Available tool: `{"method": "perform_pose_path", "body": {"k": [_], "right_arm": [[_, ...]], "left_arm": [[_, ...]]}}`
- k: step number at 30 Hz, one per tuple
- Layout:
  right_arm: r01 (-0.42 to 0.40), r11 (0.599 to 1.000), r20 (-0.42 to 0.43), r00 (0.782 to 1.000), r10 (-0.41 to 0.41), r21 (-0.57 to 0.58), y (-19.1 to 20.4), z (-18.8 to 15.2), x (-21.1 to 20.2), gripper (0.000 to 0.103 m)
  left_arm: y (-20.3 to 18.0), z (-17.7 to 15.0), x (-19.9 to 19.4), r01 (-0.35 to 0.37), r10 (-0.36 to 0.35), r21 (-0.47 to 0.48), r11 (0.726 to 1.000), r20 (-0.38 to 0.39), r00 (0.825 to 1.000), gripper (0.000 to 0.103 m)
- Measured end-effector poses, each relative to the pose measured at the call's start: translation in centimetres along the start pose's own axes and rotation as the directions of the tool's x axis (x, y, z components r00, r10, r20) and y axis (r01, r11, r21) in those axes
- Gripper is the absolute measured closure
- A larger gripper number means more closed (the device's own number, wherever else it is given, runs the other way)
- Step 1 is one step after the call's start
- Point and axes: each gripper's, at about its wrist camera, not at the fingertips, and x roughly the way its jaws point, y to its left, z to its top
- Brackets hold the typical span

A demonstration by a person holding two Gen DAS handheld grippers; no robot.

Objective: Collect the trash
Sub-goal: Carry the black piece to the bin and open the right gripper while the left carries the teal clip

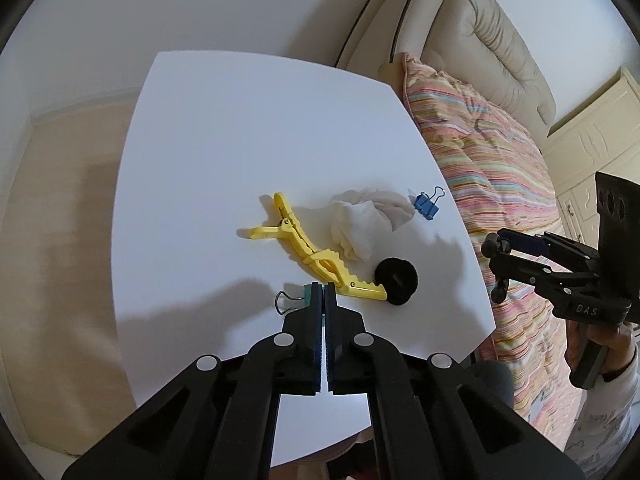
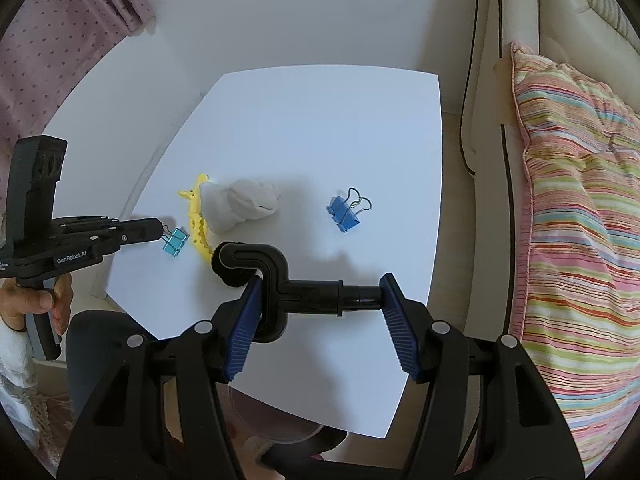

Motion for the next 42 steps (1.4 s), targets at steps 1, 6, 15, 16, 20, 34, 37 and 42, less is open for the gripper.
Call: {"method": "perform_pose_path", "body": {"k": [1,6,15,16,20,34,37,42], "right_arm": [[-0.002,1.0,0.004,1.0,0.002,-0.001,0.1,0.0,-0.1,0.044],[-0.014,1.0,0.022,1.0,0.014,-0.012,0.8,-0.5,-0.8,0.044],[-0.012,0.999,0.068,0.998,0.015,-0.053,2.4,-2.2,-3.2,0.044],[-0.011,0.998,0.078,0.997,0.016,-0.059,2.6,-2.6,-3.6,0.044],[-0.005,0.997,0.108,0.994,0.013,-0.073,3.5,-3.8,-5.0,0.044],[-0.004,0.991,0.154,0.988,0.025,-0.135,7.4,-9.4,-7.6,0.044],[-0.007,0.989,0.153,0.988,0.03,-0.144,8.2,-10.6,-7.7,0.044],[-0.012,0.988,0.132,0.991,0.033,-0.155,8.9,-12.6,-7.2,0.044]], "left_arm": [[-0.2,-0.1,-0.3,-0.009,0.009,0.01,1.0,0.008,1.0,0.102],[-1.0,-0.7,-1.7,-0.042,0.04,0.054,0.998,0.04,0.998,0.102],[-3.7,-2.7,-5.0,-0.112,0.094,0.16,0.981,0.114,0.989,0.102],[-3.9,-2.9,-5.3,-0.115,0.095,0.167,0.979,0.122,0.988,0.102],[-5.0,-4.2,-6.7,-0.134,0.102,0.199,0.971,0.163,0.981,0.102],[-7.6,-9.8,-8.7,-0.127,0.073,0.244,0.962,0.219,0.973,0.102],[-7.9,-11.0,-8.5,-0.12,0.067,0.246,0.962,0.214,0.974,0.102],[-8.0,-12.6,-8.4,-0.11,0.058,0.242,0.964,0.213,0.975,0.102]]}}
